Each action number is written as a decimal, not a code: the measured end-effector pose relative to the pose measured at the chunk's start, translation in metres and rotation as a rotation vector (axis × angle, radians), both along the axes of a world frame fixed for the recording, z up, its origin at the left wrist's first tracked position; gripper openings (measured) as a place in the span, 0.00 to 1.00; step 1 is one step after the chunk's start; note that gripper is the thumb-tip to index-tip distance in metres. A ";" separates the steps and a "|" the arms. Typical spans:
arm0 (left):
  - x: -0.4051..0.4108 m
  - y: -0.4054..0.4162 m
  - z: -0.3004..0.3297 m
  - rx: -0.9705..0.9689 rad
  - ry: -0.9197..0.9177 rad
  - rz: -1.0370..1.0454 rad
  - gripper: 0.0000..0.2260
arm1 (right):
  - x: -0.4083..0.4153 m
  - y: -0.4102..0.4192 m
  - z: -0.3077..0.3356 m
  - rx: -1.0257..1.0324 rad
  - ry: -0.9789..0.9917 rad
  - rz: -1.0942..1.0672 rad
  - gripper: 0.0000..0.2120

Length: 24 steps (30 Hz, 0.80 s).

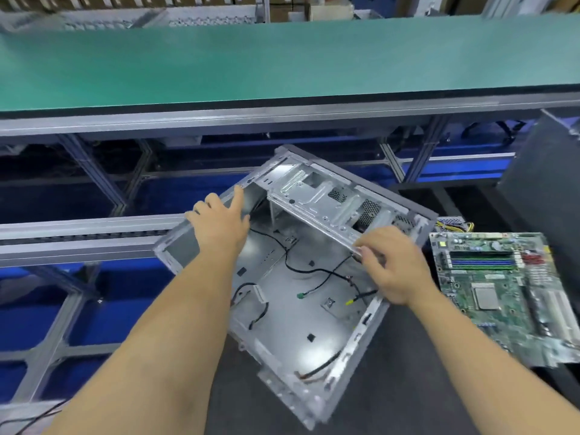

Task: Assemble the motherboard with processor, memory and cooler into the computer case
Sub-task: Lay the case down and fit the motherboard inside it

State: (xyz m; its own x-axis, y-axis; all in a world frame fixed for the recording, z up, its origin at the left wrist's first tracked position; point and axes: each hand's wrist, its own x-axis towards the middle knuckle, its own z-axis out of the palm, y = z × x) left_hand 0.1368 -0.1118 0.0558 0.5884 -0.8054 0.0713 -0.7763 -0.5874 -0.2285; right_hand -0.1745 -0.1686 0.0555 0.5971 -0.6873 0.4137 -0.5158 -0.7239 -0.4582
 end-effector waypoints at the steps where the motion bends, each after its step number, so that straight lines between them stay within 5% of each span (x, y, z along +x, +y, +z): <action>1: -0.006 0.005 0.002 0.024 -0.007 0.044 0.29 | -0.002 -0.019 0.004 0.015 0.054 0.015 0.18; 4: -0.019 0.007 0.012 0.087 0.050 0.130 0.31 | -0.009 -0.056 0.018 0.017 0.186 -0.064 0.15; 7: -0.016 0.000 0.022 0.014 0.106 0.080 0.30 | -0.011 -0.044 0.017 -0.022 0.070 -0.258 0.06; 11: -0.010 -0.017 0.019 -0.098 0.094 -0.163 0.27 | -0.005 0.018 0.010 0.382 -0.205 -0.530 0.26; 14: -0.021 -0.027 0.013 -0.149 0.237 -0.113 0.25 | 0.000 0.044 0.007 0.563 -0.143 -0.559 0.34; 24: -0.037 -0.008 -0.006 -0.212 0.135 -0.030 0.23 | 0.009 0.002 0.004 0.306 0.292 -0.613 0.11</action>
State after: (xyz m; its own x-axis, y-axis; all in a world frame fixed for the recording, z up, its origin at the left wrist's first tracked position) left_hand 0.1001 -0.1203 0.0499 0.5802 -0.7980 0.1630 -0.8092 -0.5875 0.0041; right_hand -0.1656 -0.1664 0.0596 0.1252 -0.9916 0.0334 -0.9177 -0.1286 -0.3760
